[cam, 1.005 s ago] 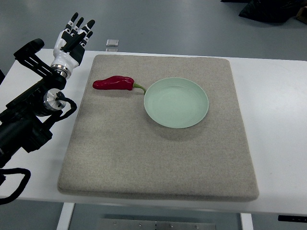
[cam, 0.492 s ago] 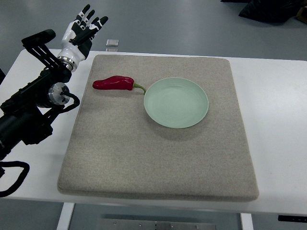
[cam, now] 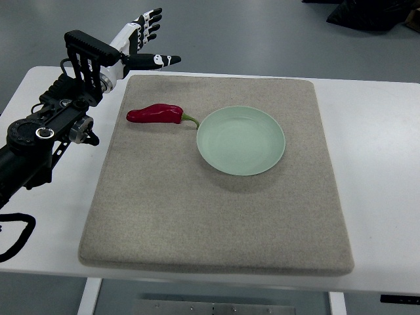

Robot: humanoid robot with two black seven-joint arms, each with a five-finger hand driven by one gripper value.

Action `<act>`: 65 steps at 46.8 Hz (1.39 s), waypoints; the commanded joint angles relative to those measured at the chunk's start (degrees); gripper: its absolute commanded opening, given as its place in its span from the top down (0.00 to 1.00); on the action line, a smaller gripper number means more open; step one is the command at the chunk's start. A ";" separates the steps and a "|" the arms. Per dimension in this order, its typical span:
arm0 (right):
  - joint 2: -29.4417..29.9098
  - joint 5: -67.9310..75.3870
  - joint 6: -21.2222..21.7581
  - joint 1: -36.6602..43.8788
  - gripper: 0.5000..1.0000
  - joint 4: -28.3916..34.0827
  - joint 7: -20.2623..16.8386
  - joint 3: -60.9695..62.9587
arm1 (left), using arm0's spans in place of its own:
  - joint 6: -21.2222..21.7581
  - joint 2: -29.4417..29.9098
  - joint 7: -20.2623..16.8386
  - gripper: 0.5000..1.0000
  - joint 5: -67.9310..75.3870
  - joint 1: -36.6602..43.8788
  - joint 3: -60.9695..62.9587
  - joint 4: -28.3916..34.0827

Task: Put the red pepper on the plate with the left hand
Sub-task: 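Swing the left hand down over the red chili pepper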

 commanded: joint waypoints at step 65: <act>0.00 0.00 0.04 0.00 0.14 0.00 0.06 0.00 | 0.08 9.10 0.08 0.24 28.85 -2.48 17.53 -1.06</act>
